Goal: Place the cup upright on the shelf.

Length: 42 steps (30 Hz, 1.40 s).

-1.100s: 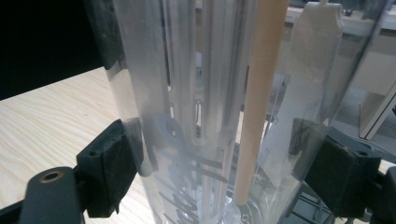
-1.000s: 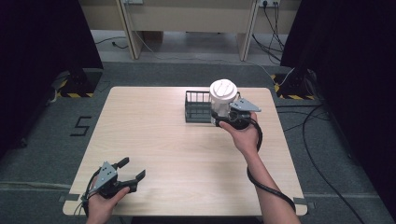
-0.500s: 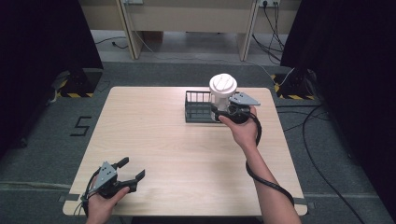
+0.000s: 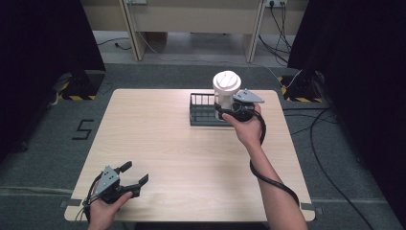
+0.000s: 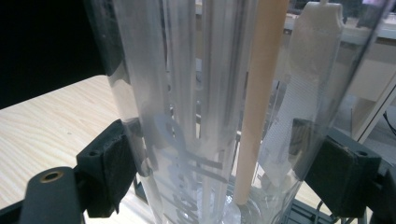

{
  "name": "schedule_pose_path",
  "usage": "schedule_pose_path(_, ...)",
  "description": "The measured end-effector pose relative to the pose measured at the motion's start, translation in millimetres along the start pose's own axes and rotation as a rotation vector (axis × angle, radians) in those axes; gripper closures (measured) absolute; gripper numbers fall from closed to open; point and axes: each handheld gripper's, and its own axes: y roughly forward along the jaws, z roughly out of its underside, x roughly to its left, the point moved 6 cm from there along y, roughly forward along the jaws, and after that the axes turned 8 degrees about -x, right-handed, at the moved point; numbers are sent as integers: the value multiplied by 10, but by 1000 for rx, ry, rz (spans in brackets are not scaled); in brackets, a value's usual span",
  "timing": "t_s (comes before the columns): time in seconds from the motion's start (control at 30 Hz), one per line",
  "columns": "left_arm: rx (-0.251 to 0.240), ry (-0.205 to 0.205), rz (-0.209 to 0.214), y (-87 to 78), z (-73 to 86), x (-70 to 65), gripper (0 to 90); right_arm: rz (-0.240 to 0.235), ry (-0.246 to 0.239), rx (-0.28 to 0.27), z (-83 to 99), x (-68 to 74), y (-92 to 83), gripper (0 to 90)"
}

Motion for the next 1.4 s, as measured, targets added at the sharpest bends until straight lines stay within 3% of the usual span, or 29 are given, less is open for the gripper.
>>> schedule_pose_path(0.93, 1, -7, -2, -2, 2, 11, 153, 39, 13, -4, -176, -166, 220, 185)
schedule_pose_path(1.4, 4, -6, -2, -1, 3, 13, 153, 63, 34, 14, -155, -250, 342, 185)
